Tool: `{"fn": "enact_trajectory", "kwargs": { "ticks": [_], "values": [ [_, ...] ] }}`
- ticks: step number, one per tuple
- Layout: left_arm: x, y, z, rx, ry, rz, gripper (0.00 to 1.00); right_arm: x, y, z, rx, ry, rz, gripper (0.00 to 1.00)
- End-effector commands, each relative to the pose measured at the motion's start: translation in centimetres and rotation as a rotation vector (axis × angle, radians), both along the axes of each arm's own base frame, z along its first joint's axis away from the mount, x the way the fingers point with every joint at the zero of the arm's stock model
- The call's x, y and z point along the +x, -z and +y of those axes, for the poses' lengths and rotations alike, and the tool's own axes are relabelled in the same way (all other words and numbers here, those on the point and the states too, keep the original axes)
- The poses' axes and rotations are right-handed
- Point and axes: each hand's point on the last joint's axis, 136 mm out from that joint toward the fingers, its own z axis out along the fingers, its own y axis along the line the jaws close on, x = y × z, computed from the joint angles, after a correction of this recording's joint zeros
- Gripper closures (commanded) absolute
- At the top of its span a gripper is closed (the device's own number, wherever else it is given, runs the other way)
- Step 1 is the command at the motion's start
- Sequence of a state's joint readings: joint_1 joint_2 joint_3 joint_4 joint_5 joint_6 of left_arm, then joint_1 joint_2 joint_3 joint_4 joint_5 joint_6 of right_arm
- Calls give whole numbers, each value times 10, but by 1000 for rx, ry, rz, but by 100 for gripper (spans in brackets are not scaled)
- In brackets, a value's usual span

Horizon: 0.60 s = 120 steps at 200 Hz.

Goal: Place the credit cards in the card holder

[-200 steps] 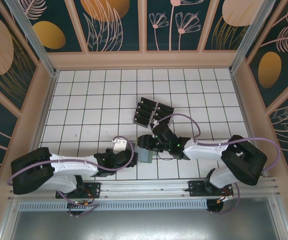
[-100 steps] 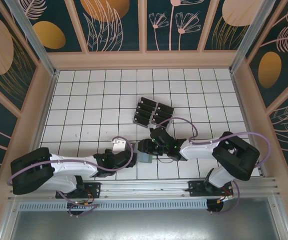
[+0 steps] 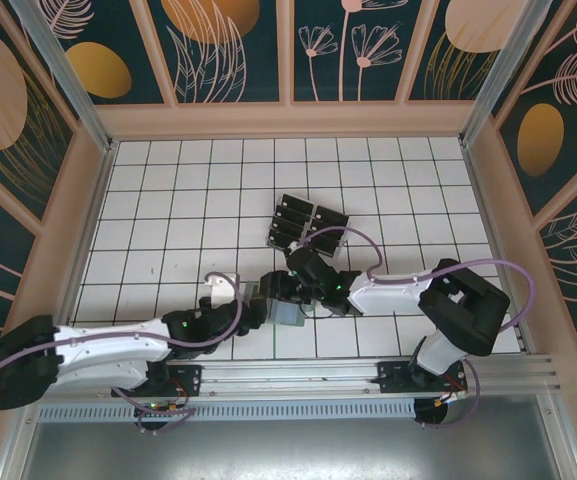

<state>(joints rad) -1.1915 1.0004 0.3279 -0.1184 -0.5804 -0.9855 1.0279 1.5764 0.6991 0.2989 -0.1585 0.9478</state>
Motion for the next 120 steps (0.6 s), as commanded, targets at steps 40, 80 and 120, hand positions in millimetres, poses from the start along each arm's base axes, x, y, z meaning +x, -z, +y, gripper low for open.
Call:
{"fn": "enact_trajectory", "kwargs": {
  "ticks": [40, 80, 120],
  "values": [
    [3, -21, 37, -77, -158, -61, 1, 5, 9, 36, -33, -73, 3, 54],
    [2, -16, 37, -68, -164, -42, 1, 17, -12, 49, -42, -121, -50, 55],
    [2, -11, 34, -61, -161, -27, 1, 57, -65, 5, -113, -68, -197, 54]
  ]
}}
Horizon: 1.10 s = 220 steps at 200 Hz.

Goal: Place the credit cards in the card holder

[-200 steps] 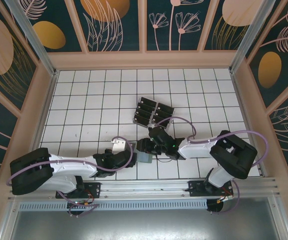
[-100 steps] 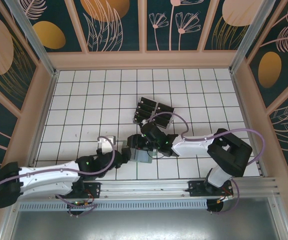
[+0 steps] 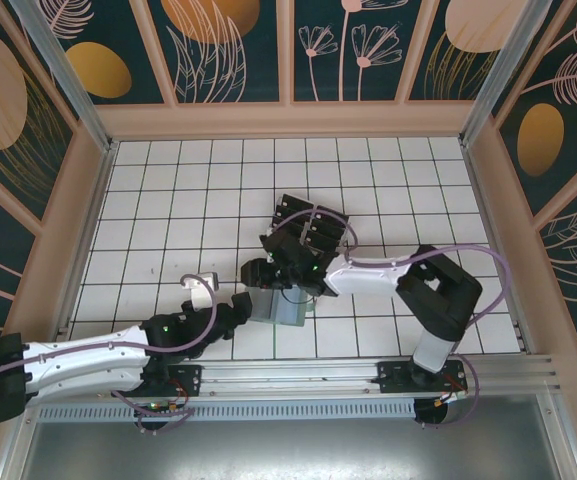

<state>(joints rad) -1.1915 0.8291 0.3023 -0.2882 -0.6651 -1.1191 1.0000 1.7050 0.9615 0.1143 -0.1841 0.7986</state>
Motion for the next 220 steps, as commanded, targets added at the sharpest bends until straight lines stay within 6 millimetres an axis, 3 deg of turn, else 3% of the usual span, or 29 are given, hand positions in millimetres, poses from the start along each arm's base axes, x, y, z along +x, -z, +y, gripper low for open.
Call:
{"fn": "enact_trajectory", "kwargs": {
  "ticks": [1, 24, 52, 76, 142, 220],
  "values": [
    [3, -1, -1, -9, -24, -9, 1, 28, -49, -30, -38, 16, -134, 54],
    [4, -1, -7, -5, -11, -8, 1, 56, -66, -75, -166, 55, -228, 55],
    [7, -4, -13, 30, 1, -8, 1, 82, -73, -128, -387, 76, -333, 55],
    [14, -7, -17, 59, 5, -2, 1, 94, -72, -154, -527, 66, -380, 56],
    [42, -14, -12, 107, 5, 16, 1, 104, -51, -168, -695, -15, -405, 59],
    [76, -3, -15, 84, 45, 115, 1, 114, -26, -168, -776, -44, -392, 61]
  ]
}}
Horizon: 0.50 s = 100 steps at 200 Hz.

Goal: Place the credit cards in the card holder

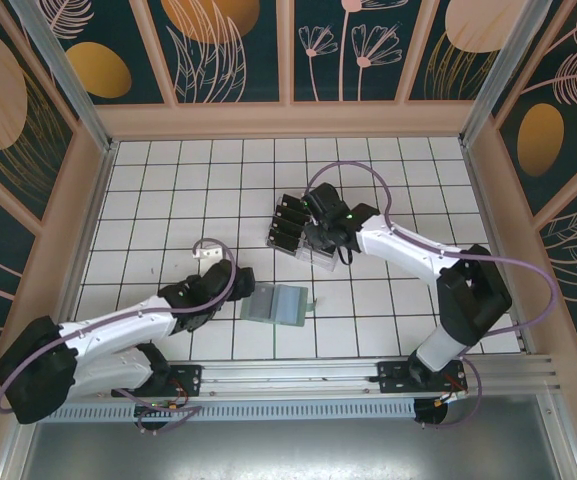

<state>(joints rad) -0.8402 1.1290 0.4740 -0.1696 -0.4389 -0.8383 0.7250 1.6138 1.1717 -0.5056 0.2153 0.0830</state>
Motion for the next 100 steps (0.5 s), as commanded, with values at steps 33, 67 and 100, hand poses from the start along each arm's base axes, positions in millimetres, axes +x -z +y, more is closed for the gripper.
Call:
{"fn": "enact_trajectory", "kwargs": {
  "ticks": [33, 67, 100],
  "values": [
    [23, -3, -21, -53, 82, 38, 1, 12, 11, -4, -92, -5, -9, 62],
    [27, -2, -25, -68, 89, 46, 1, 9, 22, -4, -127, -25, 5, 64],
    [26, 2, -25, -70, 89, 54, 1, 4, 29, -2, -155, -56, 19, 67]
  ]
}}
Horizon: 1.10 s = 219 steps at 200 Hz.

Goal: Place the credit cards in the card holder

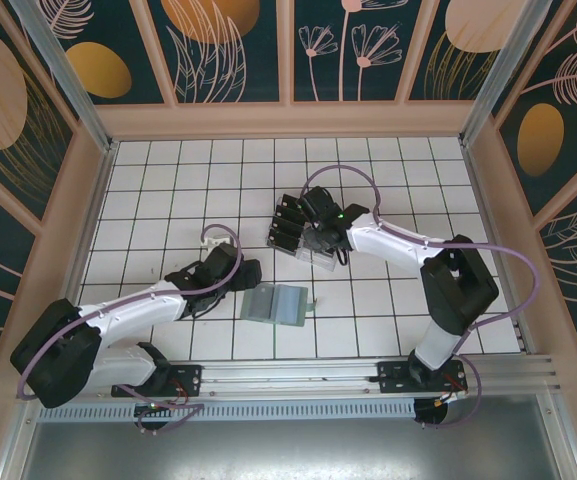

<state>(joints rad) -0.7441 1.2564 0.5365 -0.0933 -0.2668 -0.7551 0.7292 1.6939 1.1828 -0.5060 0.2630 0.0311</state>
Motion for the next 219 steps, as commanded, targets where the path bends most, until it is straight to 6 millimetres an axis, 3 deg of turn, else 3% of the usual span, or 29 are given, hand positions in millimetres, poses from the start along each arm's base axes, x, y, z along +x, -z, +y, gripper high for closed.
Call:
{"fn": "enact_trajectory", "kwargs": {
  "ticks": [1, 80, 105, 118, 156, 219],
  "values": [
    [6, -7, -7, -23, 17, -19, 1, -1, 4, 2, -52, -31, 3, 67],
    [8, -9, -5, -16, 11, -25, 1, -6, 10, 7, -69, -64, 20, 81],
    [8, -8, -6, -12, 13, -22, 1, -4, 0, 10, -51, -55, 0, 73],
    [9, -8, -5, -4, 10, -24, 1, -5, -10, 17, -30, -65, -15, 68],
    [12, -3, 4, -2, -31, -20, 1, -6, -24, 44, 24, -116, -31, 68],
    [27, -1, 16, -56, -83, -6, 1, 3, 1, 81, -30, -197, -15, 68]
  ]
}}
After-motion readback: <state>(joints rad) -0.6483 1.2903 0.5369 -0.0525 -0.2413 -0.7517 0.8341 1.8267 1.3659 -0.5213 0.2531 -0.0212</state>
